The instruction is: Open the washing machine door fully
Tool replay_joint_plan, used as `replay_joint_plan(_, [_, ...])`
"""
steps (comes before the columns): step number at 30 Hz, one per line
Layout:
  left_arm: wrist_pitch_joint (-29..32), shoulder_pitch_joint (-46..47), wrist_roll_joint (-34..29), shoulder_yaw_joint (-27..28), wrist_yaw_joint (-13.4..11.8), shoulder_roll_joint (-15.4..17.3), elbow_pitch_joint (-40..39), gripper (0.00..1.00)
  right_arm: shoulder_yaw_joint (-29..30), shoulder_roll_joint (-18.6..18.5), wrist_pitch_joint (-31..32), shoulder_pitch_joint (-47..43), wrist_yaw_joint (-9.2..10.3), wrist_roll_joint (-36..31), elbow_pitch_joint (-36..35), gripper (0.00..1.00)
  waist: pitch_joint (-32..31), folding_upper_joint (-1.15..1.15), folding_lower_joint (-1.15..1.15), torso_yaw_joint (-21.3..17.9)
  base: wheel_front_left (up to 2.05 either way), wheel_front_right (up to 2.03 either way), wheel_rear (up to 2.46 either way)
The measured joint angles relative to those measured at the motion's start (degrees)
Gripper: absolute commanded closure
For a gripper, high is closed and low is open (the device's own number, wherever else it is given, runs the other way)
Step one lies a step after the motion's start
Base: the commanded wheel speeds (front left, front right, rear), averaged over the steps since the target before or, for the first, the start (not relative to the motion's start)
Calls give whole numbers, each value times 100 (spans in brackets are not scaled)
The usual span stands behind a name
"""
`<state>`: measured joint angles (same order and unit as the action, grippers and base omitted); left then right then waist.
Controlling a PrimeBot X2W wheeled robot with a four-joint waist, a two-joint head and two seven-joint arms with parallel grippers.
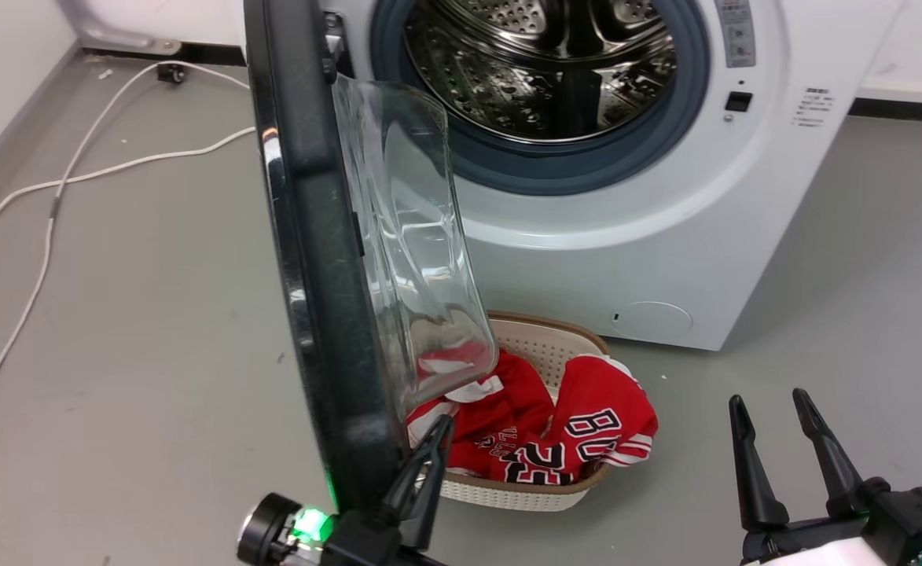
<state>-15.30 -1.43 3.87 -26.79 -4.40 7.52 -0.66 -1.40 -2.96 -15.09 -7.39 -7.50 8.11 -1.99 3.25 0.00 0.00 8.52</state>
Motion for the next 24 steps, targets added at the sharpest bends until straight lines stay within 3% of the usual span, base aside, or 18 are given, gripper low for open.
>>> replay_joint_plan(9, [7,-308,44,577,-261,218,-153,100,-37,0,0,-61,0,-12,18,0,-64,0,0,337,0,0,0])
replay_joint_plan(24, [7,-447,264,1515,-419,417,-146,100,-90,1,0,-81,0,-64,29,0,-14,0,0,569,0,0,0])
